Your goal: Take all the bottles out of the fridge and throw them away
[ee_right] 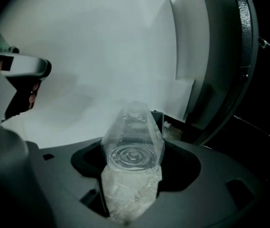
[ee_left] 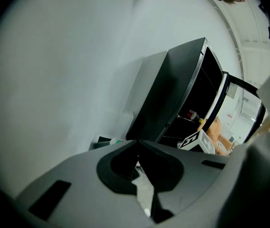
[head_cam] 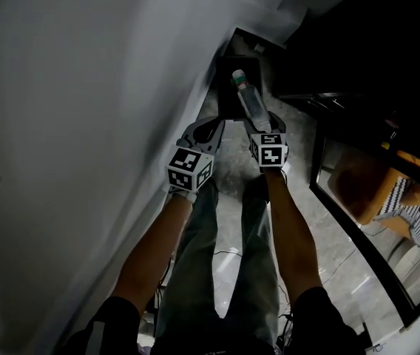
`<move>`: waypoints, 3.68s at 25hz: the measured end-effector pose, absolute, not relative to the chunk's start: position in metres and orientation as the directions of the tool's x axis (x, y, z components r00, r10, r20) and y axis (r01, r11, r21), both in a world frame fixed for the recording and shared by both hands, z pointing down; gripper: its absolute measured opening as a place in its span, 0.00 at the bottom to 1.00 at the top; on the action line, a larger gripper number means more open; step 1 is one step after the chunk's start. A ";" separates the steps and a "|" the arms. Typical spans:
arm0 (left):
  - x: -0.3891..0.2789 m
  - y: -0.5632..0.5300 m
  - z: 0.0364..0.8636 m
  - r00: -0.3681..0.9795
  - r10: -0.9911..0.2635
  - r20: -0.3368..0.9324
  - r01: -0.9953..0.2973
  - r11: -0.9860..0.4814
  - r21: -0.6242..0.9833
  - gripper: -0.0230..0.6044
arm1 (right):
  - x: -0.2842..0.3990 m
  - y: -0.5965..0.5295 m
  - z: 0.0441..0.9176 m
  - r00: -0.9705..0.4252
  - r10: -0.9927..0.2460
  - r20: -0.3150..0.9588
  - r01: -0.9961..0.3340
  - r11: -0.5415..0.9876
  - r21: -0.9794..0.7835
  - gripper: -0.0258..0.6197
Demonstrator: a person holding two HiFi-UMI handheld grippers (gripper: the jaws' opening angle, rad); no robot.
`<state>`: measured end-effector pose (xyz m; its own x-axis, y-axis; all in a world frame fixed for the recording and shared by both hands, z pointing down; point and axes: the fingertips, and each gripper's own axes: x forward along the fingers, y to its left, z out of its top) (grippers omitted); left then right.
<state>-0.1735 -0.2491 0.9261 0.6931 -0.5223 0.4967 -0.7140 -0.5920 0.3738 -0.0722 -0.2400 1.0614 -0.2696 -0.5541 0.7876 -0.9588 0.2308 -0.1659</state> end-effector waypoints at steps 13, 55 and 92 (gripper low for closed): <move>-0.181 -0.238 0.918 0.692 -0.517 0.504 -0.717 -0.574 0.396 0.04 | -0.086 -0.227 1.065 -0.343 -0.484 0.805 -0.938 0.218 -0.269 0.63; 0.035 -0.135 0.497 0.837 -0.437 0.330 -0.537 -0.772 0.340 0.04 | 0.164 -0.082 0.544 -0.067 -0.864 0.499 -0.954 -0.090 -0.285 0.05; 0.137 -0.166 0.522 0.917 -0.208 0.339 -0.329 -0.877 0.351 0.04 | 0.261 -0.097 0.589 0.206 -0.809 0.551 -0.933 -0.332 -0.138 0.06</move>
<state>0.1373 -0.1664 0.5218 0.9173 -0.2080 0.3395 -0.3287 -0.8768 0.3511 0.2605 -0.0966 0.5888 0.2060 -0.8085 0.5512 -0.9333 -0.3316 -0.1377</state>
